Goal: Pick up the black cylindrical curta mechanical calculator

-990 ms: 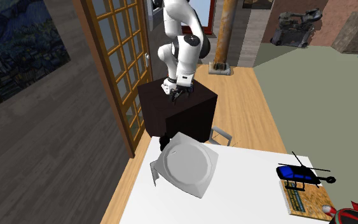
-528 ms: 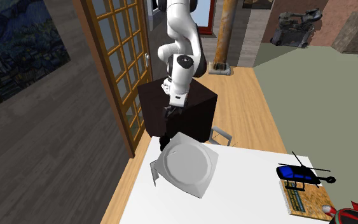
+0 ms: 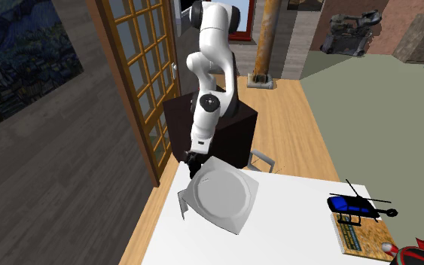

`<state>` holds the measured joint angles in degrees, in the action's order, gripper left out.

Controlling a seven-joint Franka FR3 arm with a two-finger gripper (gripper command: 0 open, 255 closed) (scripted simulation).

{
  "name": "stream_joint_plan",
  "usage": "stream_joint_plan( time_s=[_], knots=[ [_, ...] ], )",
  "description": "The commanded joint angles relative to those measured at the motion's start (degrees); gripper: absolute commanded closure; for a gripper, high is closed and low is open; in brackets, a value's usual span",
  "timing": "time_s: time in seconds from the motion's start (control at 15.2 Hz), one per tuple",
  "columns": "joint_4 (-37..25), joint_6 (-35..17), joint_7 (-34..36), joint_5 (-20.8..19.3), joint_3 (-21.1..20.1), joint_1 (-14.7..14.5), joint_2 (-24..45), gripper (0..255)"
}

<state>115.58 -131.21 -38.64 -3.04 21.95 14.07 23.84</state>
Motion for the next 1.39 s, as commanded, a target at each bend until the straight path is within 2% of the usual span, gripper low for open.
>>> stream_joint_plan(
  time_s=[0.0, 0.59, 0.66, 1.32],
  knots=[
    [-2.33, -0.56, -0.99, 0.75, -0.37, 0.96, 3.03, 0],
    [-2.37, -4.84, -1.14, 2.06, -1.42, 1.86, 7.49, 0],
    [-2.45, -4.80, -1.11, 2.07, -1.43, 1.84, 7.53, 255],
    [-2.32, -4.30, -1.12, 1.89, -1.27, 1.73, 6.88, 255]
  ],
)
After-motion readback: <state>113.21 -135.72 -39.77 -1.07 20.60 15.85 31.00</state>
